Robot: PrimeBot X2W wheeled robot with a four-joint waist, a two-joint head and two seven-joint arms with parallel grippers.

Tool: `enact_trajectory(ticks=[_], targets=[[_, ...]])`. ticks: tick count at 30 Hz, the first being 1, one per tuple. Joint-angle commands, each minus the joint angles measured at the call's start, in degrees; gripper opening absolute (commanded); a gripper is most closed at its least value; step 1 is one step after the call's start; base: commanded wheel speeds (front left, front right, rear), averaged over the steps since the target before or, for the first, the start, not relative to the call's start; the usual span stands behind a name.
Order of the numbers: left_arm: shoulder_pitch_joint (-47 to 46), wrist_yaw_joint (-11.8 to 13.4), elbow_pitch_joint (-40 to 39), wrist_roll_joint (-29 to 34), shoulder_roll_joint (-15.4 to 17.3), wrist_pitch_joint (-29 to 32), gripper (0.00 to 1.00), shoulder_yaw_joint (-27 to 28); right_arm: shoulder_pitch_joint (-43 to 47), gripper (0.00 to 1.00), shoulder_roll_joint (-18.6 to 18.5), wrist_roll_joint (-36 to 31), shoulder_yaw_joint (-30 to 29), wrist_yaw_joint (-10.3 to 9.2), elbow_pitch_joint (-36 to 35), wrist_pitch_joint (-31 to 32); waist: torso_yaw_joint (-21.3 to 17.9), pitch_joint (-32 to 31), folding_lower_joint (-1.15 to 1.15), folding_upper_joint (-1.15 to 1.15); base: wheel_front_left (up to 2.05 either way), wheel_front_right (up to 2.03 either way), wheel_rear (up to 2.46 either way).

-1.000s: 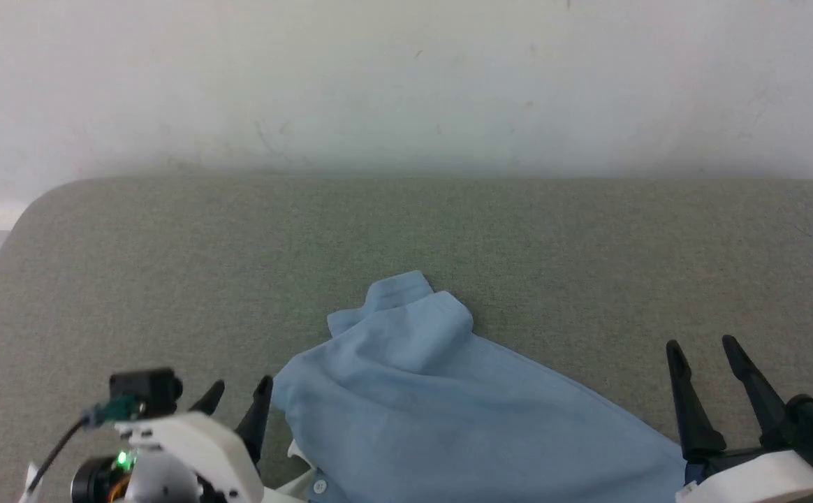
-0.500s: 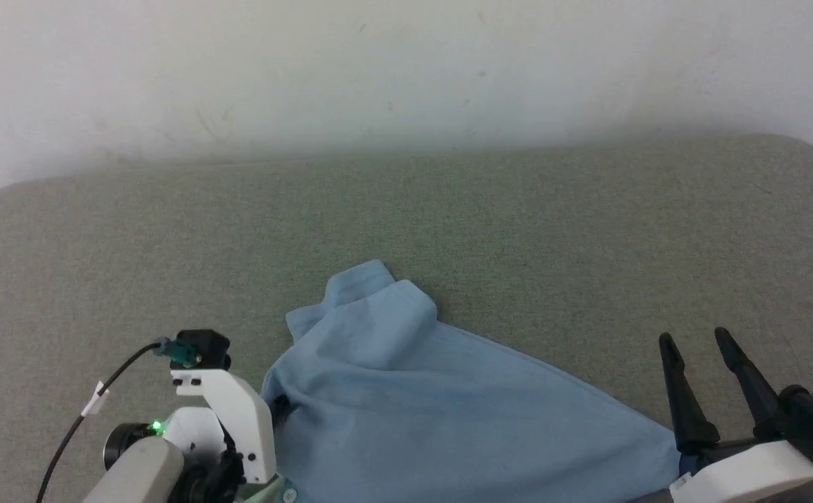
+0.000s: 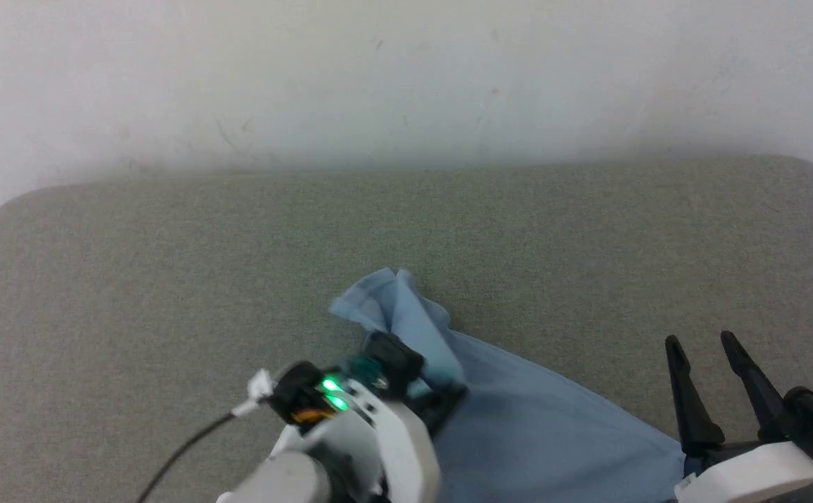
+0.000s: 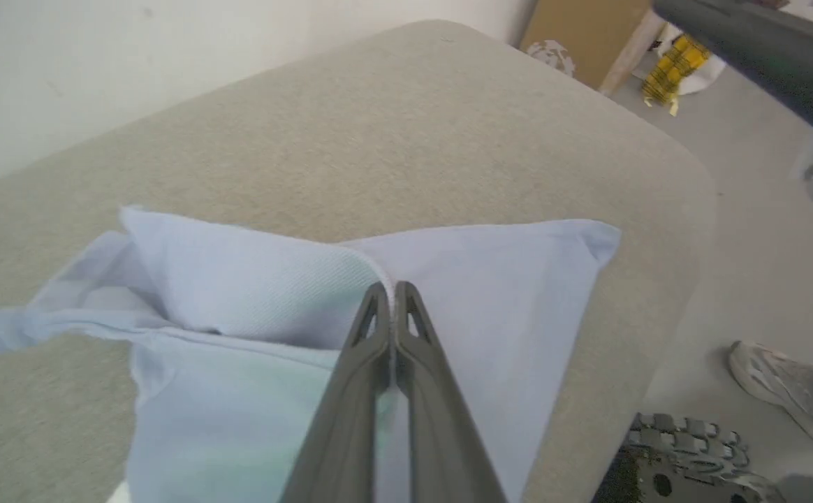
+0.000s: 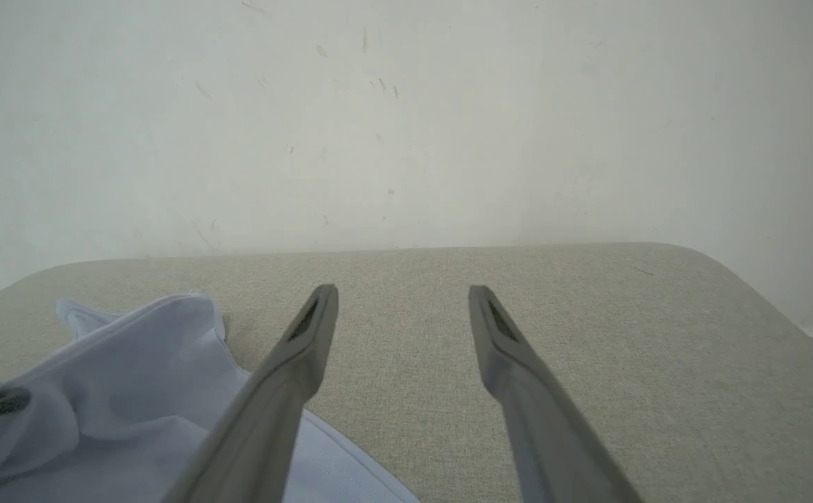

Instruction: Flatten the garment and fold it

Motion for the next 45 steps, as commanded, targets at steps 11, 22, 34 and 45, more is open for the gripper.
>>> enact_trajectory(ticks=[11, 22, 34, 45], targets=[[3.8, -7.4, 8.6, 0.6, -10.0, -1.5, 1.00, -18.6, -0.9, 1.00, 0.1, -0.2, 1.2, -0.05, -0.4, 0.8, -0.9, 0.4, 0.00, 0.00, 0.00, 0.00, 0.00], [2.9, -2.5, 2.5, 4.0, -8.7, -21.1, 1.00, -9.4, 0.5, 1.00, 0.1, 0.2, 0.3, -0.05, 0.0, 0.5, 0.0, -0.8, 0.00, 0.00, 0.00, 0.00, 0.00], [9.2, 10.0, 5.1, 2.5, -3.7, -37.0, 1.00, 10.8, 1.3, 1.00, 0.1, -1.3, 1.7, -0.05, -0.1, 1.8, 0.6, -2.1, 0.00, 0.00, 0.00, 0.00, 0.00], [18.6, 12.1, 4.8, 4.5, -2.1, -37.8, 1.00, 24.5, 0.2, 1.00, 0.1, -5.2, 9.9, -0.05, 4.7, 11.8, 2.7, -2.3, 0.00, 0.00, 0.00, 0.00, 0.00]])
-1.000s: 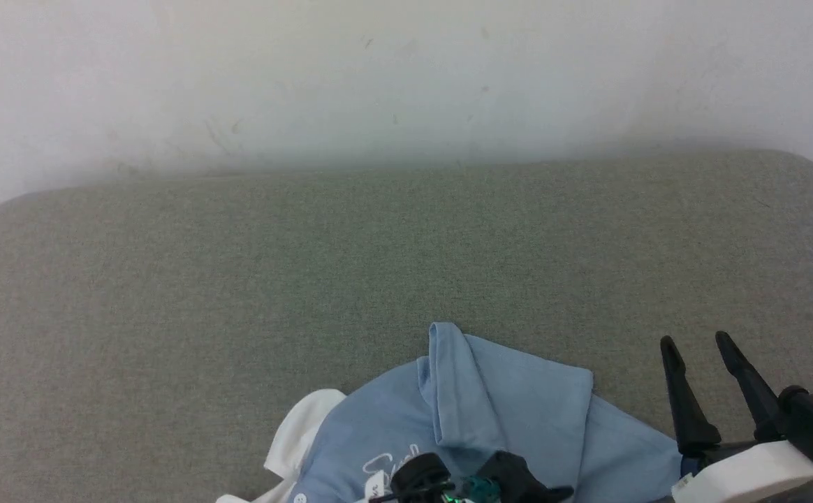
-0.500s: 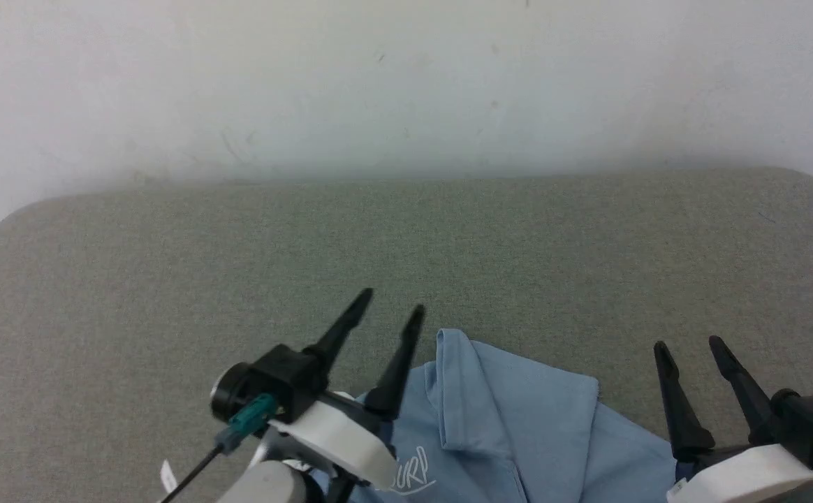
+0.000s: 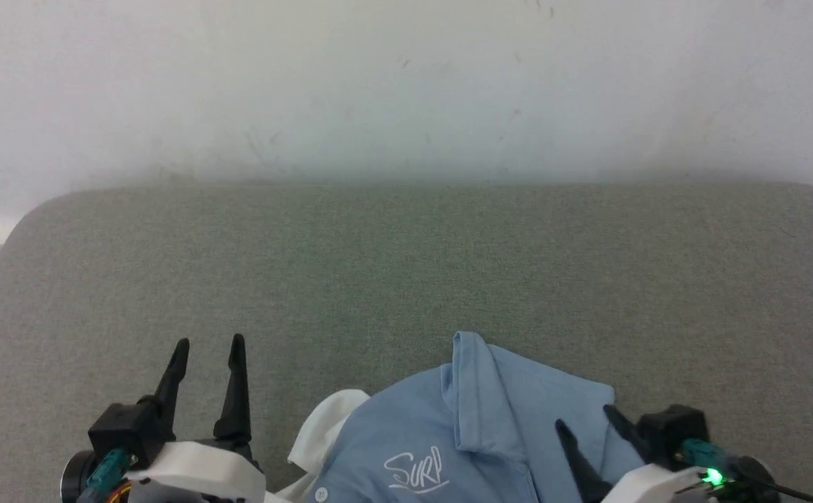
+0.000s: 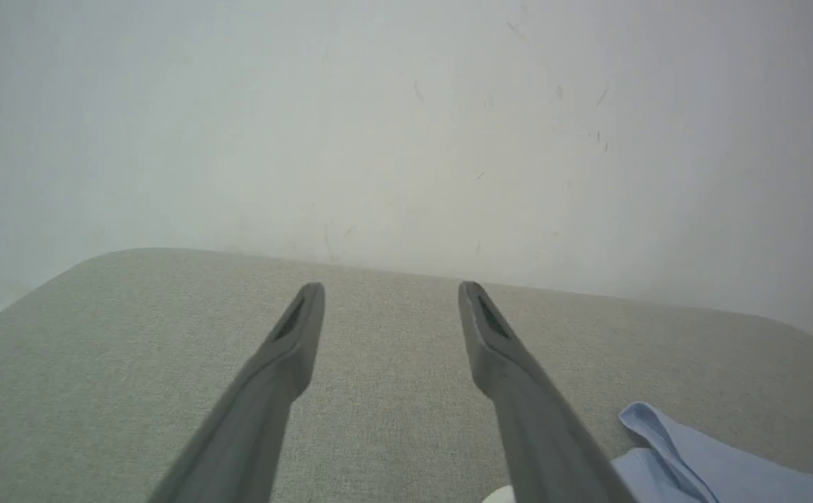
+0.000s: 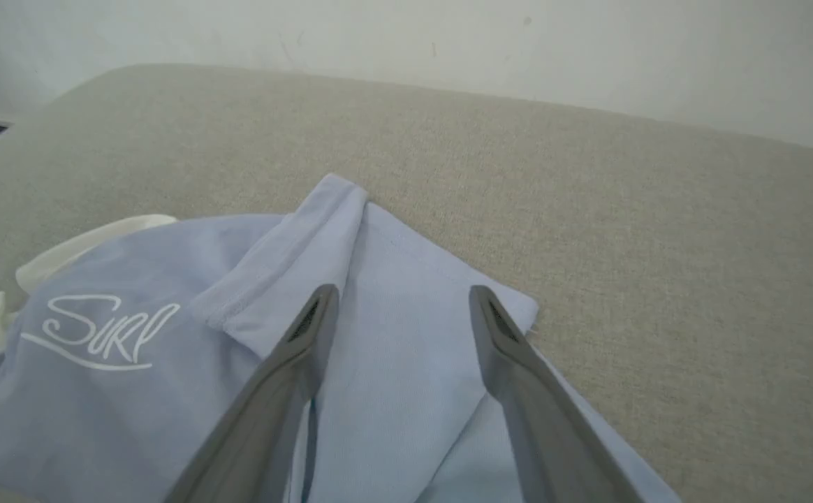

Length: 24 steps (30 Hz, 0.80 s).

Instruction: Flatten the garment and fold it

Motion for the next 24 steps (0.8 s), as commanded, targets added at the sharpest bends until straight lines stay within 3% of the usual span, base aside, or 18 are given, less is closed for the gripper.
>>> enact_trajectory(ticks=[1, 9, 15, 16, 18, 24], targets=[[0.8, -0.3, -0.2, 0.5, 0.0, -0.3, 1.00, 0.4, -1.1, 1.00, 0.0, -0.1, 0.8, -0.05, 0.7, 0.9, 0.8, 0.1, 0.00, 0.00, 0.00, 0.00, 0.00], [1.9, -2.5, 0.0, 2.3, -3.0, -0.3, 1.00, 2.2, -9.3, 1.00, -2.3, 2.7, 13.3, -0.05, 10.5, 7.8, 4.3, 1.2, 0.00, 0.00, 0.00, 0.00, 0.00], [1.7, -3.9, 1.0, 3.4, -5.2, -0.3, 1.00, 3.2, -15.0, 1.00, -2.6, 2.2, 15.6, -0.05, 18.9, 8.6, 5.1, 2.1, 0.00, 0.00, 0.00, 0.00, 0.00], [1.6, -4.1, 1.2, 3.6, -5.5, -0.3, 1.00, 3.3, -15.6, 0.59, -2.6, 2.4, 15.7, -0.05, 19.8, 8.4, 5.2, 2.2, 0.00, 0.00, 0.00, 0.00, 0.00], [1.6, -4.6, 1.6, 3.9, -6.0, -0.3, 1.00, 3.7, -16.5, 0.00, -2.5, 2.6, 14.7, -0.05, 20.4, 6.8, 5.2, 2.4, 0.00, 0.00, 0.00, 0.00, 0.00], [2.2, -5.5, 2.2, 4.9, -7.0, -0.3, 1.00, 5.3, -16.9, 0.00, -2.1, 2.7, 7.9, -0.05, 17.3, 2.4, 3.5, 2.5, 0.00, 0.00, 0.00, 0.00, 0.00]])
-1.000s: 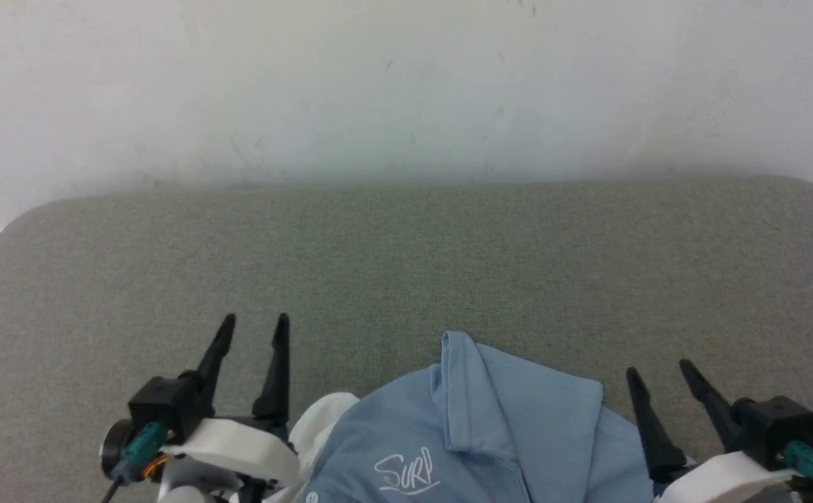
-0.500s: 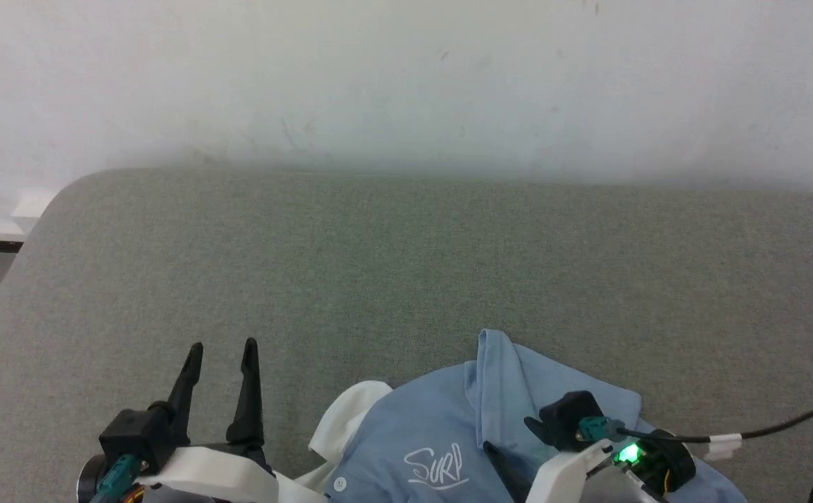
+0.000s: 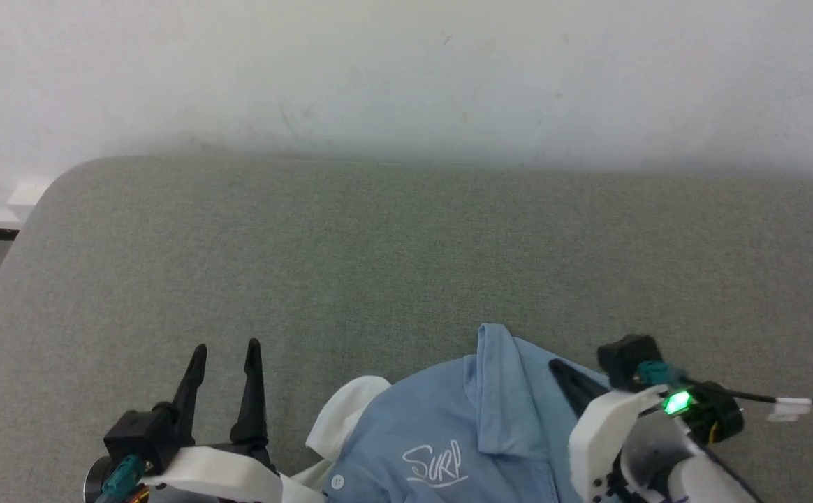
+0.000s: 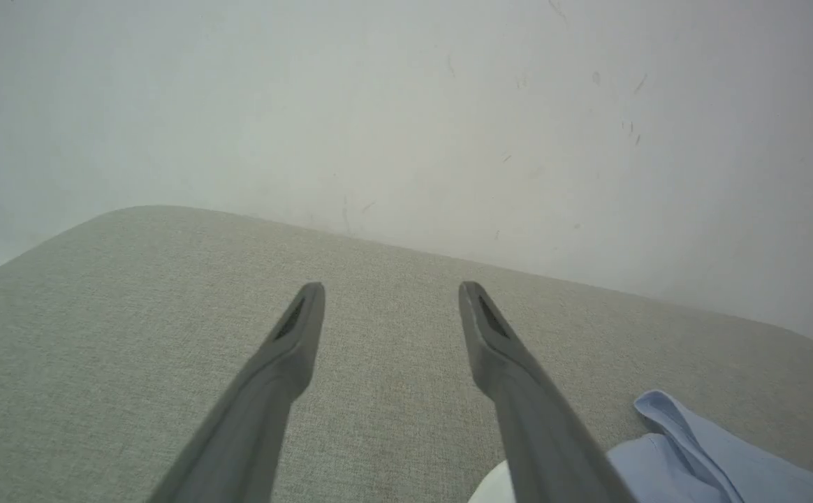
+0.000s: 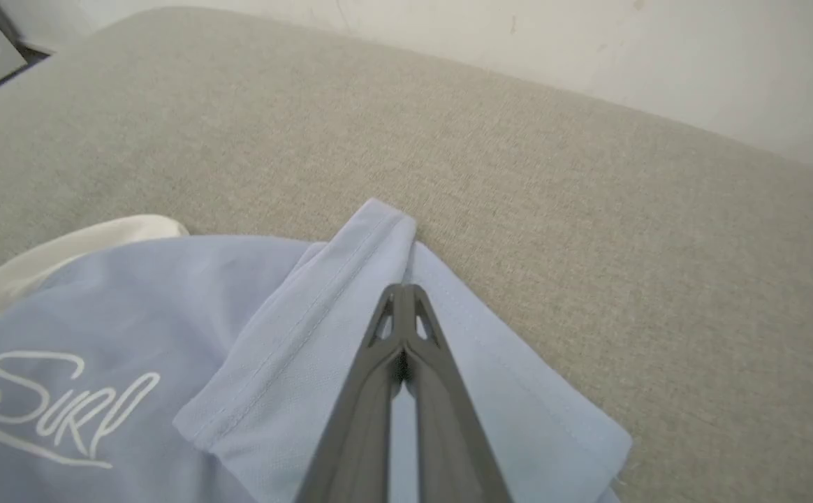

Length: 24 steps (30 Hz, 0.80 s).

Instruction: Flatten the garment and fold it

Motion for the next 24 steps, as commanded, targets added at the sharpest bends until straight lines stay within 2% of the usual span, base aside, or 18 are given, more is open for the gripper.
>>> enact_trajectory(ticks=[1, 7, 10, 16, 22, 23, 24], targets=[[0.6, -0.5, 0.4, 0.6, -0.3, -0.3, 1.00, 0.4, -0.5, 0.00, 0.1, -0.1, -1.8, -0.05, -0.9, -0.7, -0.9, -0.1, 0.00, 0.00, 0.00, 0.00, 0.00], [1.0, -1.4, 0.8, 1.4, -1.0, -0.3, 1.00, 1.6, 1.0, 0.00, 0.1, -2.5, -18.0, -0.05, -6.3, -1.9, -3.7, -0.4, 0.00, 0.00, 0.00, 0.00, 0.00], [1.0, -1.8, 1.1, 1.8, -1.3, -0.3, 1.00, 1.9, 3.2, 0.00, 0.5, -3.6, -22.9, -0.05, -8.8, -2.0, -4.6, -0.4, 0.00, 0.00, 0.00, 0.00, 0.00], [1.1, -2.3, 1.1, 2.4, -1.7, -0.3, 1.00, 2.9, 7.7, 0.00, 1.4, -3.8, -25.7, -0.05, -11.8, -1.7, -5.7, -0.3, 0.00, 0.00, 0.00, 0.00, 0.00], [1.1, -2.8, 1.4, 2.9, -1.9, -0.3, 1.00, 3.4, 9.9, 0.00, 1.9, -2.7, -23.4, -0.05, -12.4, 0.5, -6.0, -0.4, 0.00, 0.00, 0.00, 0.00, 0.00], [1.1, -2.9, 1.5, 3.0, -2.0, -0.3, 1.00, 3.4, 9.9, 0.13, 1.8, -2.4, -21.8, -0.05, -12.4, 1.4, -5.9, -0.4, 0.00, 0.00, 0.00, 0.00, 0.00], [1.1, -3.0, 1.6, 3.0, -2.0, -0.3, 1.00, 3.4, 9.8, 0.55, 1.5, -2.0, -19.9, -0.05, -12.4, 2.4, -5.9, -0.5, 0.00, 0.00, 0.00, 0.00, 0.00]])
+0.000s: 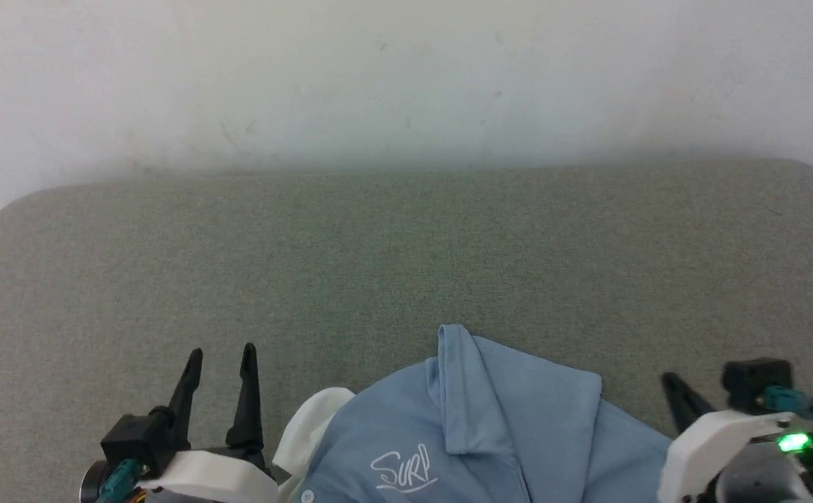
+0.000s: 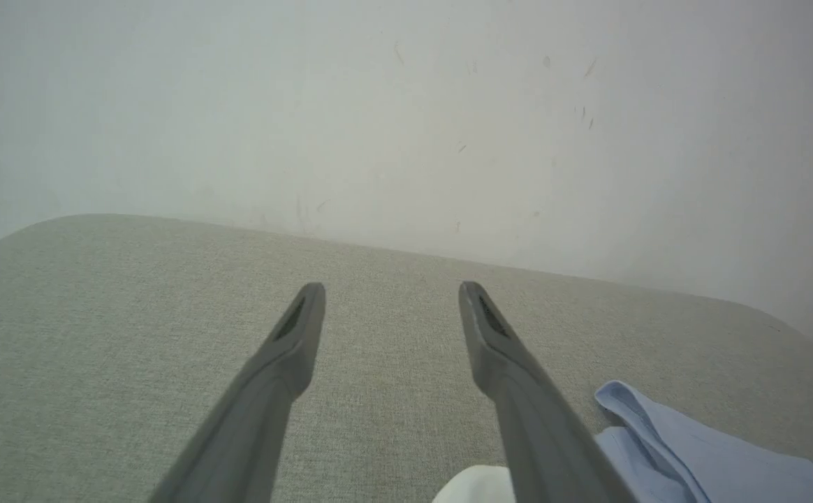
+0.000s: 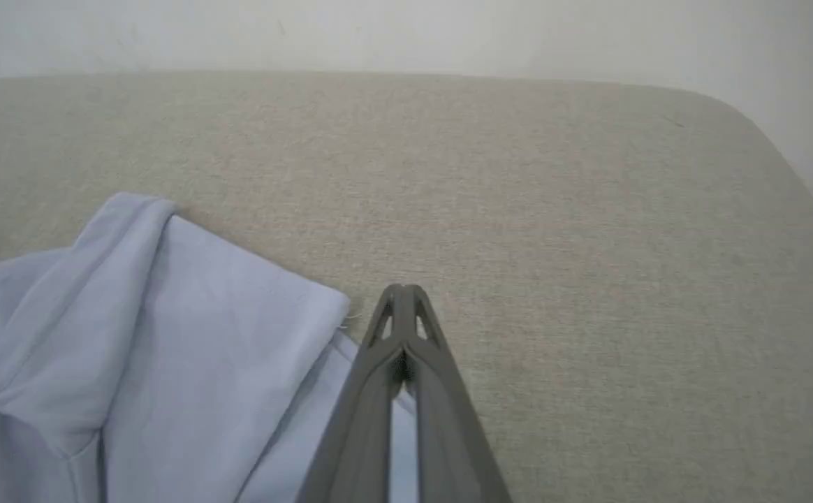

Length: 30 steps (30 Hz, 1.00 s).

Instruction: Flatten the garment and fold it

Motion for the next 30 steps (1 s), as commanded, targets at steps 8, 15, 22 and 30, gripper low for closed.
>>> enact_trajectory(ticks=[8, 15, 22, 30], targets=[[0.4, -0.9, 1.1, 0.5, -0.8, -0.3, 1.00, 0.0, -3.0, 1.00, -5.4, 6.0, 20.2, -0.04, -0.7, 8.9, 1.5, -0.4, 0.00, 0.00, 0.00, 0.00, 0.00], [-0.6, -1.4, 1.8, 0.6, -1.6, -0.3, 1.00, 0.0, -8.4, 1.00, -8.7, 7.8, 32.7, -0.04, 3.4, 12.1, 3.5, 0.6, 0.00, 0.00, 0.00, 0.00, 0.00], [-1.1, -1.9, 2.3, 1.1, -2.5, -0.3, 1.00, 0.4, -12.7, 0.97, -10.3, 6.7, 37.0, -0.04, 10.1, 11.6, 4.7, 1.7, 0.00, 0.00, 0.00, 0.00, 0.00], [-1.0, -2.3, 2.7, 1.6, -3.1, -0.3, 1.00, 1.2, -13.9, 0.00, -8.3, 4.9, 32.2, -0.04, 11.4, 5.9, 4.3, 1.7, 0.00, 0.00, 0.00, 0.00, 0.00]])
